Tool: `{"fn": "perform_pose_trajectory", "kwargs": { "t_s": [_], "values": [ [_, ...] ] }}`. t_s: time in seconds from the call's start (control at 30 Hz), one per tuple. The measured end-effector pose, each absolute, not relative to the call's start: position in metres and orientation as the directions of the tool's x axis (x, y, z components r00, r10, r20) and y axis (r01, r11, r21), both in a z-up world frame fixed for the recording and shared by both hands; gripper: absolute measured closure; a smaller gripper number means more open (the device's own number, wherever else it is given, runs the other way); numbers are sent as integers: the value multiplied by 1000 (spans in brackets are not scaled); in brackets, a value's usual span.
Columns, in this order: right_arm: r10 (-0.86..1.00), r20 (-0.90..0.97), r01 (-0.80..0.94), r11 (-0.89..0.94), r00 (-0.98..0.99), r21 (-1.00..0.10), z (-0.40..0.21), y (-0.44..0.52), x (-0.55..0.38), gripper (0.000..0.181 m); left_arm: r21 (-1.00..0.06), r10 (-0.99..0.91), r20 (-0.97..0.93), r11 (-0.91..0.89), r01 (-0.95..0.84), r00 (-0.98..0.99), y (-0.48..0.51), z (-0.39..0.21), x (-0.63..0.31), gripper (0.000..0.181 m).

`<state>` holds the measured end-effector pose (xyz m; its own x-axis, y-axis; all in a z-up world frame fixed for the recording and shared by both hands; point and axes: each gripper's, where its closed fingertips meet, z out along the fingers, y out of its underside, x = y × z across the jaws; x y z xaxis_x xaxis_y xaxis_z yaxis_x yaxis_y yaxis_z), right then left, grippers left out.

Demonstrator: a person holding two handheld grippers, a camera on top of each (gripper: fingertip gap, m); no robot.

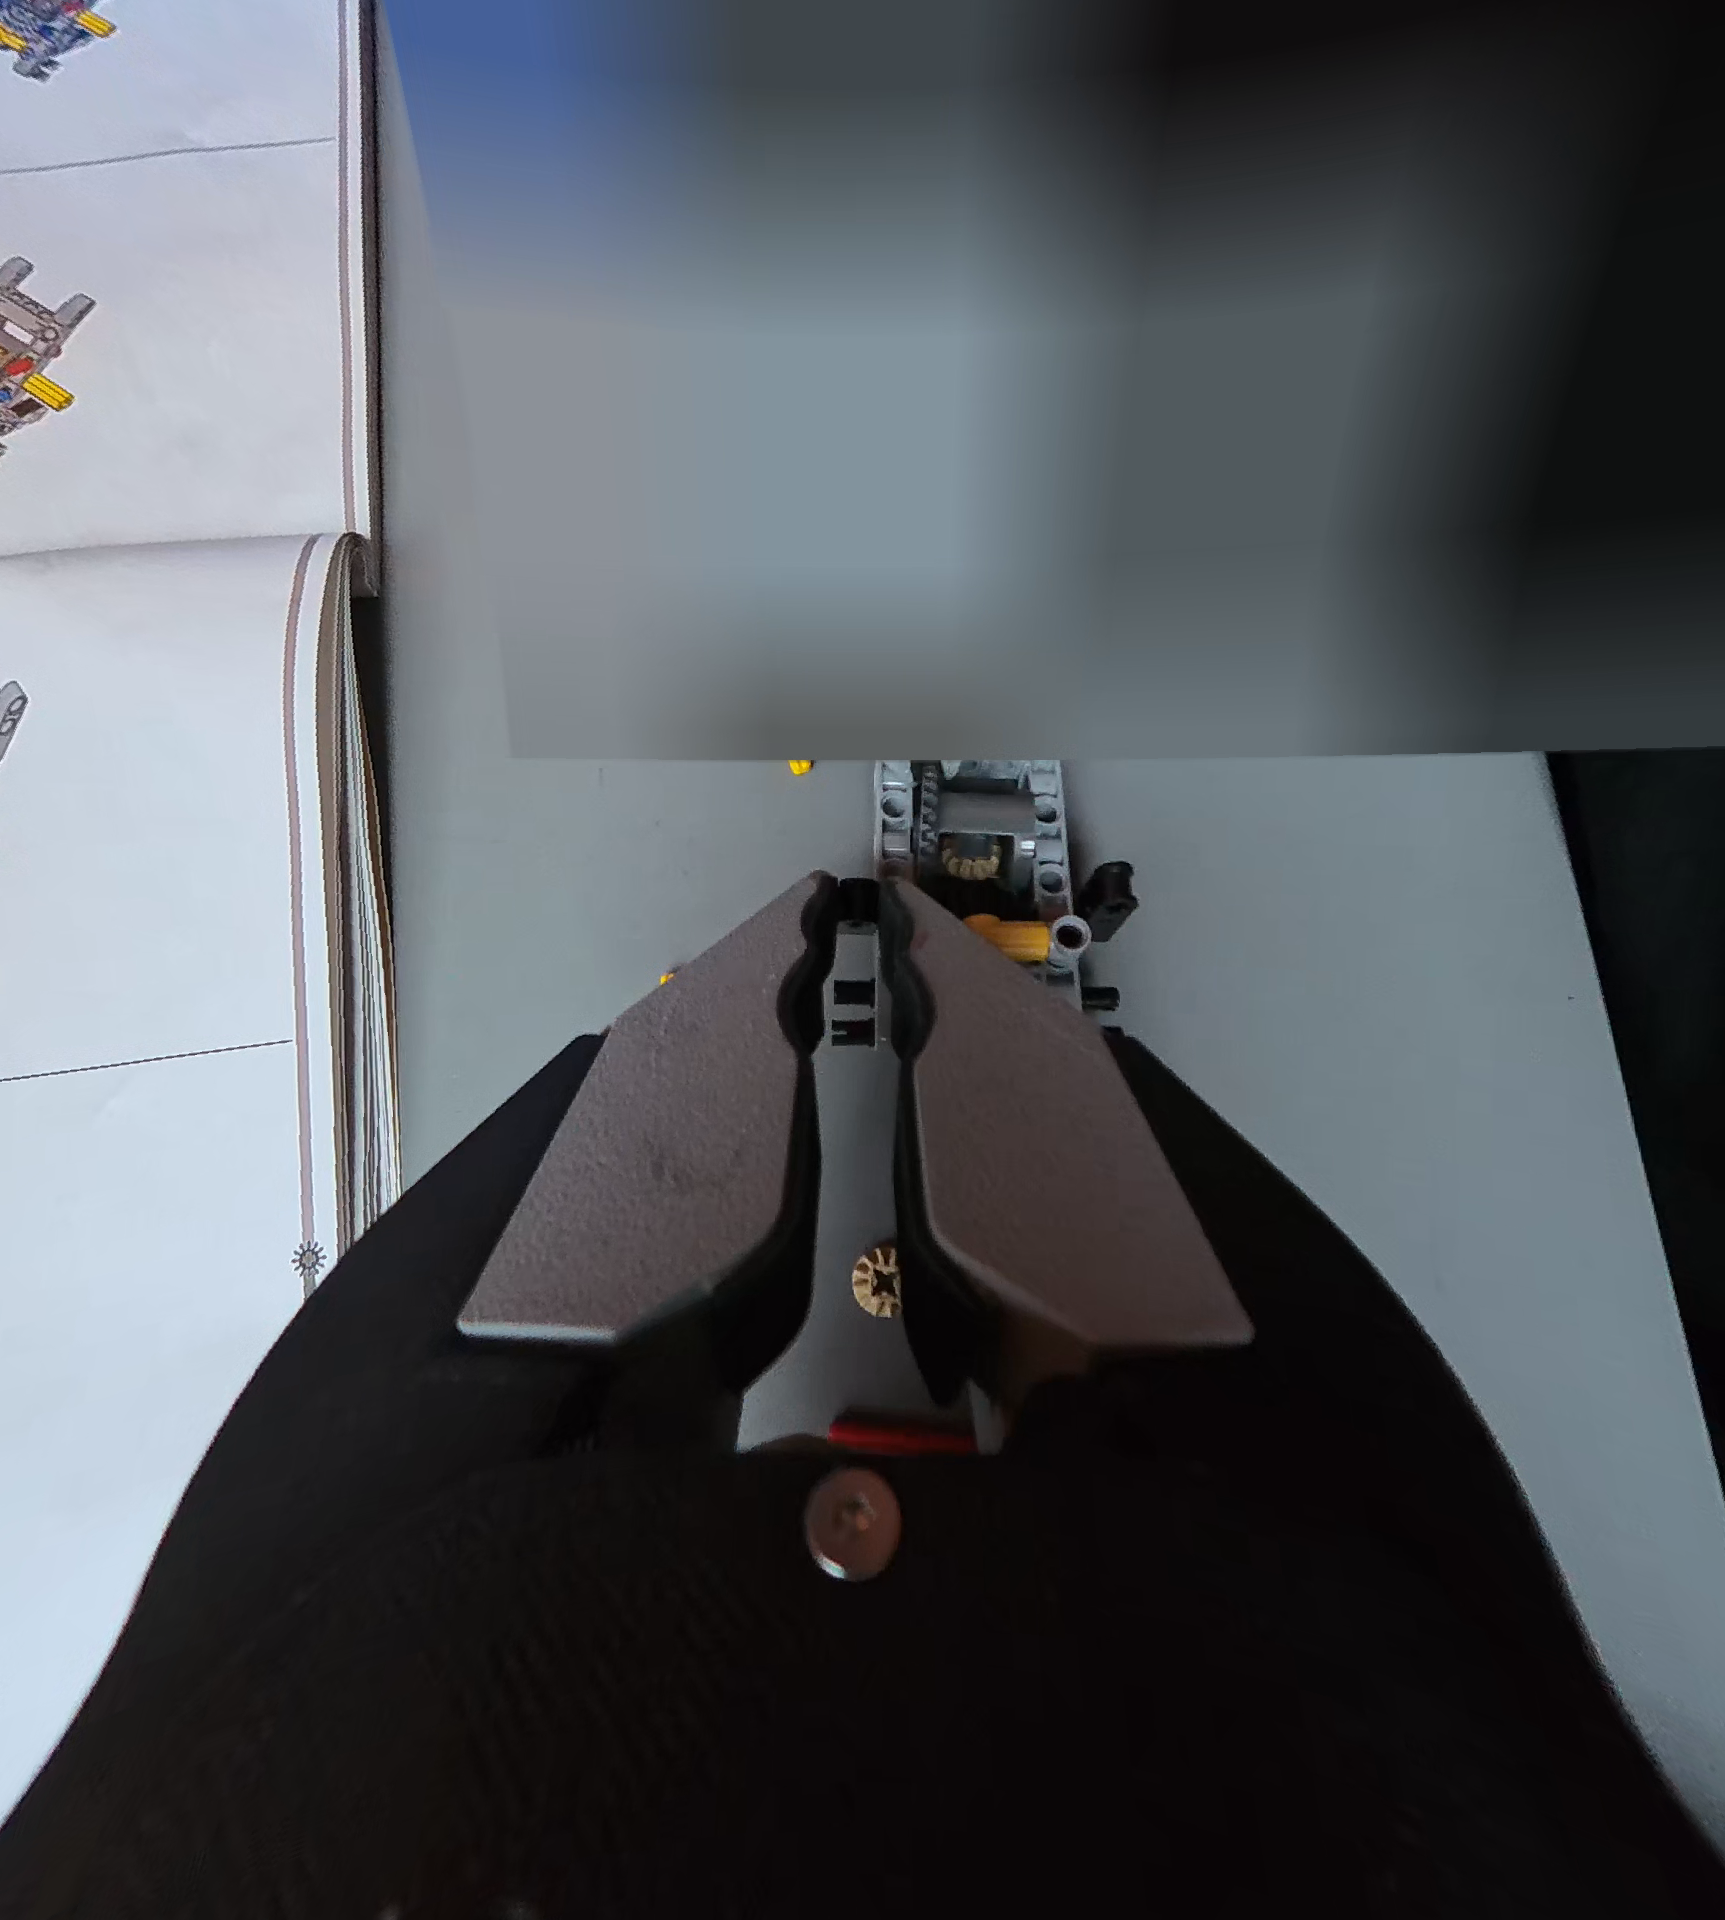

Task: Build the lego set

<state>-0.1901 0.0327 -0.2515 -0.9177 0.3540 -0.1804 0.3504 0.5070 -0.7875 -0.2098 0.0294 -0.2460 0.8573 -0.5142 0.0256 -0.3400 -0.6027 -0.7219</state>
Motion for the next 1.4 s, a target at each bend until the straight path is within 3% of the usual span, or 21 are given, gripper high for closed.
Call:
{"fn": "perform_pose_trajectory", "kwargs": {
  "t_s": [0.47,0.73,1.4],
  "values": [
    [362,-138,325,527,-922,-785,-252,33,-191,181,-722,-519,29,-601,-341,854,29,-247,-209,176],
    [382,-155,350,519,-911,-780,-254,34,-194,172,-723,-522,29,-600,-342,853,29,-247,-209,177],
    [370,-231,400,484,-900,-779,-253,33,-192,178,-723,-521,36,-602,-338,853,29,-248,-208,177]
  ]
}}
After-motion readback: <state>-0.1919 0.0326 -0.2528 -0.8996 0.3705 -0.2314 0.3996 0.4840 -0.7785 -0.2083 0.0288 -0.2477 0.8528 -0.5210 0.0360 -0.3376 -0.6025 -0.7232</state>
